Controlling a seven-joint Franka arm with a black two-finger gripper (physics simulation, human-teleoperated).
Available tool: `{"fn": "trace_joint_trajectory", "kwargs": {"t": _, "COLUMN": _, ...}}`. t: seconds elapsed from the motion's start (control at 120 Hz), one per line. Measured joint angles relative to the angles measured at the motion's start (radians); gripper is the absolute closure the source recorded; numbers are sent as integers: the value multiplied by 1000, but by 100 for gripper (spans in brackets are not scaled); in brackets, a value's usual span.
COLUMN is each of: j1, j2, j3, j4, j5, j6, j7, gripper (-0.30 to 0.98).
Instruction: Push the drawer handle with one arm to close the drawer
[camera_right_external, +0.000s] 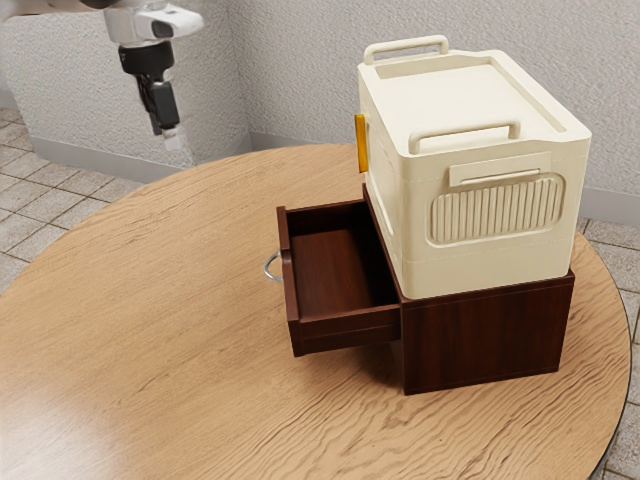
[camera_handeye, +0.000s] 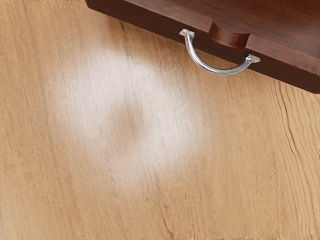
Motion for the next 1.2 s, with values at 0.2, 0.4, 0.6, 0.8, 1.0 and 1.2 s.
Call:
{"fn": "trace_joint_trajectory", "kwargs": {"t": 0.2, "j1": 2, "j2": -121, "j3": -5, "j4": 23, "j5": -1, "j6": -18, "j7": 115, "gripper": 0}}
{"fn": "trace_joint_trajectory", "kwargs": {"t": 0.4, "j1": -59, "j2": -306, "j3": -88, "j4": -270, "j5": 3, "j6": -120, "j7": 187, "gripper": 20}}
{"fn": "trace_joint_trajectory", "kwargs": {"t": 0.6, "j1": -41, "j2": -342, "j3": -90, "j4": -740, "j5": 3, "j6": 123, "j7": 248, "gripper": 61}}
{"fn": "trace_joint_trajectory", "kwargs": {"t": 0.8, "j1": 118, "j2": -254, "j3": -86, "j4": -772, "j5": 11, "j6": 371, "j7": 331, "gripper": 73}}
{"fn": "trace_joint_trajectory", "kwargs": {"t": 1.0, "j1": 14, "j2": -90, "j3": -93, "j4": -667, "j5": 14, "j6": 520, "j7": 374, "gripper": 77}}
{"fn": "trace_joint_trajectory", "kwargs": {"t": 1.2, "j1": -1, "j2": 7, "j3": -95, "j4": -586, "j5": 19, "j6": 591, "j7": 399, "gripper": 78}}
